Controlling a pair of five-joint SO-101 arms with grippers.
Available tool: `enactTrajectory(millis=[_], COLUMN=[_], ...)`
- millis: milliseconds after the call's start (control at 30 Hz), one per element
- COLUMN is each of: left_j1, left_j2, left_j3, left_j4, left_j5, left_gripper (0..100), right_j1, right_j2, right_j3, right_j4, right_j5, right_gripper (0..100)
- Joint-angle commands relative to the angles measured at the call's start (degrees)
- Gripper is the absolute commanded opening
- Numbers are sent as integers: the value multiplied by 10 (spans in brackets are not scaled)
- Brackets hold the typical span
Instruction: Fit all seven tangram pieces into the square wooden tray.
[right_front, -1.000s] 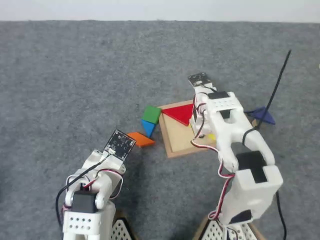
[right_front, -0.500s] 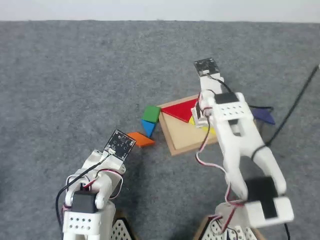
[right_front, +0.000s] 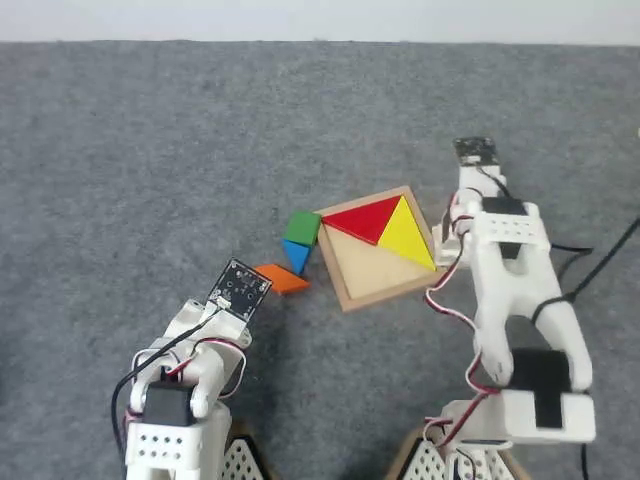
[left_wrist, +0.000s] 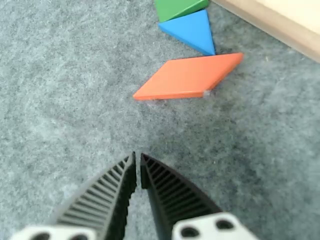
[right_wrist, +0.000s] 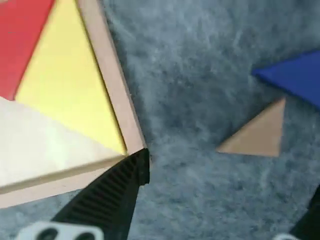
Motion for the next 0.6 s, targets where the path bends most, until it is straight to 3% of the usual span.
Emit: enactTrajectory(millis=[0,67,400,567], left_j1=[-4,-4,-4,-4], left_j2=[-7,-7,-7,-7], left_j3=[-7,-7,-7,-7], left_j4=[-1,-1,0,0], left_j5=[-7,-7,-7,-7], left_gripper=[13,13,13,13], right_j1=[-11,-15,-12,-15], right_j2=[-1,-14,-180,-179], right_j3=[-5,-4,144,164], right_j4=[-15,-15,-118,-143], right_j5=[11,11,8,12], right_gripper=[366,331,362,362])
